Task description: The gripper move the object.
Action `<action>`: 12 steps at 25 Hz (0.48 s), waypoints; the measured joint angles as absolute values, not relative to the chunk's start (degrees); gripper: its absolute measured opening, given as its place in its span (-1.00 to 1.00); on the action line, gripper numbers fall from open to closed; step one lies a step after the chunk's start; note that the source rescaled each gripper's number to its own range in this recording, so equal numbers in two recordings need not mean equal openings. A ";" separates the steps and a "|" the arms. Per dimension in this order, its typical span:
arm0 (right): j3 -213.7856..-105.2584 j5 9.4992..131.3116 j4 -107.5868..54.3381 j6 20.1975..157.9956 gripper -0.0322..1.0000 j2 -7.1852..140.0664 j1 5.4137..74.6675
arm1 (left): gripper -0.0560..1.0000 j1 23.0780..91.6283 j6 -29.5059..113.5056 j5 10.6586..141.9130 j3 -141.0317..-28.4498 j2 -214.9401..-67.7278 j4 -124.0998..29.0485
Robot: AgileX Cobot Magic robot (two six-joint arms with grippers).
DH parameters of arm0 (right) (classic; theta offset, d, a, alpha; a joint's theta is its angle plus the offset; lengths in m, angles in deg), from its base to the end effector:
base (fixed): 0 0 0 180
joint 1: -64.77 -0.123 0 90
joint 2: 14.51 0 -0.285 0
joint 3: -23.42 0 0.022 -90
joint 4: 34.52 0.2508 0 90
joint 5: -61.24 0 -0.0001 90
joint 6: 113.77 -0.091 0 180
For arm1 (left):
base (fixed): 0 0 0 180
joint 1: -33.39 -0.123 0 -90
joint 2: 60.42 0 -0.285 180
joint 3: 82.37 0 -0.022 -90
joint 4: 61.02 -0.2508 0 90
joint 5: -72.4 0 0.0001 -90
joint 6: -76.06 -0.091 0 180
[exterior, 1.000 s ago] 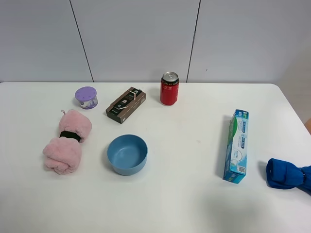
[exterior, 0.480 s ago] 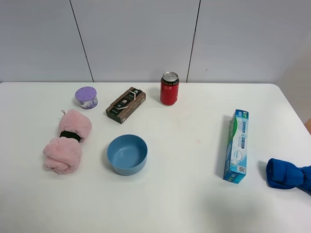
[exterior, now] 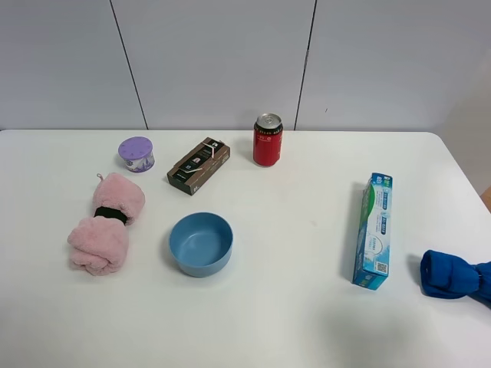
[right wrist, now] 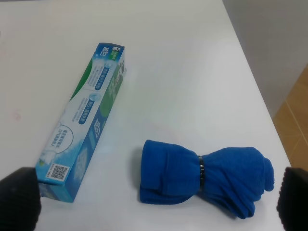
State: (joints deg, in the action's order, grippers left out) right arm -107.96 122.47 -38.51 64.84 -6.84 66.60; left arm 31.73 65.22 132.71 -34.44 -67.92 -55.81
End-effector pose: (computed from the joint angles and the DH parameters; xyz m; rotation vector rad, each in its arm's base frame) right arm -0.0057 -0.0054 0.2766 0.0612 2.0494 -0.0882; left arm -0.0066 -0.0074 0.2813 0.1660 2.0101 0.0303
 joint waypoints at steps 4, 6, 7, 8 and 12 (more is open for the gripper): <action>-107.96 122.47 -38.51 64.84 1.00 -6.84 66.60 | 0.97 31.54 65.14 132.71 -34.44 -67.92 -55.81; -107.96 122.47 -38.51 64.84 1.00 -6.84 66.60 | 0.97 31.54 65.14 132.71 -34.44 -67.92 -55.81; -107.96 122.47 -38.51 64.84 1.00 -6.84 66.60 | 0.97 31.54 65.14 132.71 -34.44 -67.92 -55.81; -107.96 122.47 -38.51 64.84 1.00 -6.84 66.60 | 0.97 31.54 65.14 132.71 -34.44 -67.92 -55.81; -107.96 122.47 -38.51 64.84 1.00 -6.84 66.60 | 0.97 31.54 65.14 132.71 -34.44 -67.92 -55.81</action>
State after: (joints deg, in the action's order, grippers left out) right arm -107.96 122.47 -38.51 64.84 -6.84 66.60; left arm 31.54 65.14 132.71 -34.44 -67.92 -55.81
